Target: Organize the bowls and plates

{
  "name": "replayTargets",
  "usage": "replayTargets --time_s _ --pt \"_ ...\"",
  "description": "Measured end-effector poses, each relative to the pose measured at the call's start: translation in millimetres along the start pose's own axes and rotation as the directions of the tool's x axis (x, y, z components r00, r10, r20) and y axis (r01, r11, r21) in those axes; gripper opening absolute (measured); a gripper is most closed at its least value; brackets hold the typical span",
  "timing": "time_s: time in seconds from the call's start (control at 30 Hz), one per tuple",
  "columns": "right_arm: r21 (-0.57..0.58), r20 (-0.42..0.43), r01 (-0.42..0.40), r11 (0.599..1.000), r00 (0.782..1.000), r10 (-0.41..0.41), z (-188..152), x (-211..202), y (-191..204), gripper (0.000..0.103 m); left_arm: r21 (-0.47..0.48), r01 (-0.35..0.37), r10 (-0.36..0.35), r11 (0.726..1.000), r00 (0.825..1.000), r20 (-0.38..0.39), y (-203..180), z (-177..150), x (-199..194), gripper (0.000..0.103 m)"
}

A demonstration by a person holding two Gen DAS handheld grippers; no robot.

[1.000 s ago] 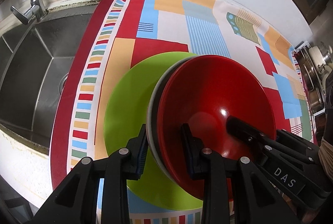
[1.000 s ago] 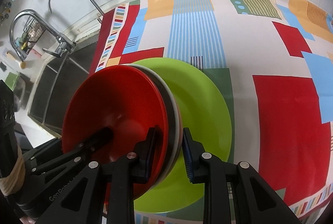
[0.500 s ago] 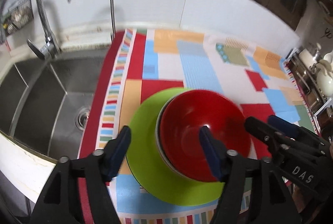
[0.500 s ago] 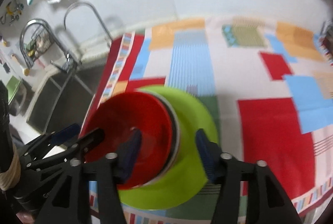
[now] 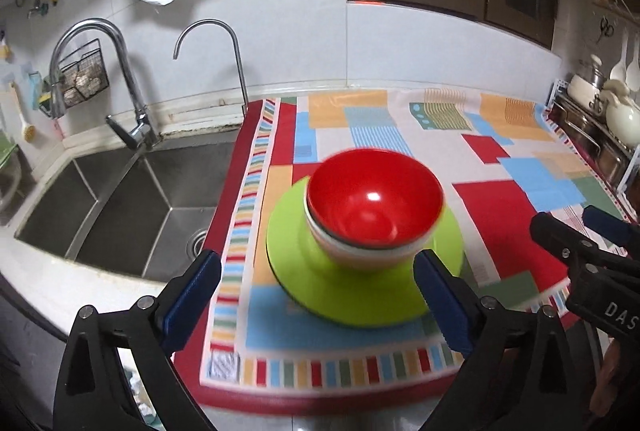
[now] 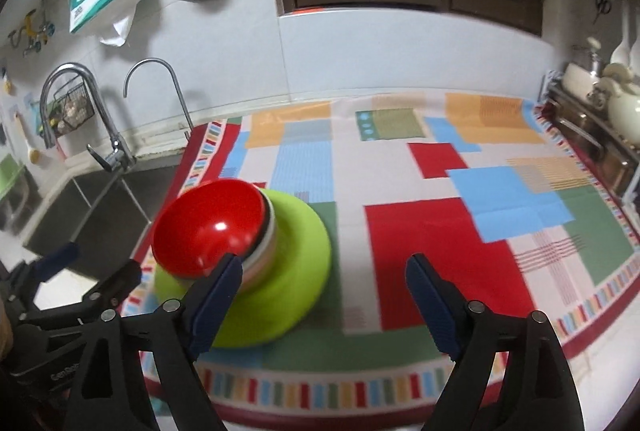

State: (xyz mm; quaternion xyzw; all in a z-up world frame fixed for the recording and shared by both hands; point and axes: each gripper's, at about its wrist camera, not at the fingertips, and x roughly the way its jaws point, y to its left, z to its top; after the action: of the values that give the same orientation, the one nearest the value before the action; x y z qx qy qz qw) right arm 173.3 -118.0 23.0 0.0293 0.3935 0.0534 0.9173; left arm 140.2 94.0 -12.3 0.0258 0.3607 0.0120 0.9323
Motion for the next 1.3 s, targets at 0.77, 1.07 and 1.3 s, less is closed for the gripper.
replayTargets --time_s 0.77,1.07,1.3 --pt "-0.002 0.093 0.049 0.999 0.995 -0.048 -98 -154 -74 0.088 -0.006 -0.038 0.039 0.999 0.986 0.164 -72 -94 -147 0.103" --pt "0.032 0.141 0.054 0.998 0.988 -0.058 -120 -187 -90 0.088 -0.005 -0.047 0.047 0.999 0.975 0.215 -84 -107 -173 0.103" --pt "0.029 0.166 0.053 0.998 0.984 -0.057 -126 -201 -93 0.088 -0.009 -0.038 0.039 0.999 0.972 0.232 -87 -112 -183 0.103"
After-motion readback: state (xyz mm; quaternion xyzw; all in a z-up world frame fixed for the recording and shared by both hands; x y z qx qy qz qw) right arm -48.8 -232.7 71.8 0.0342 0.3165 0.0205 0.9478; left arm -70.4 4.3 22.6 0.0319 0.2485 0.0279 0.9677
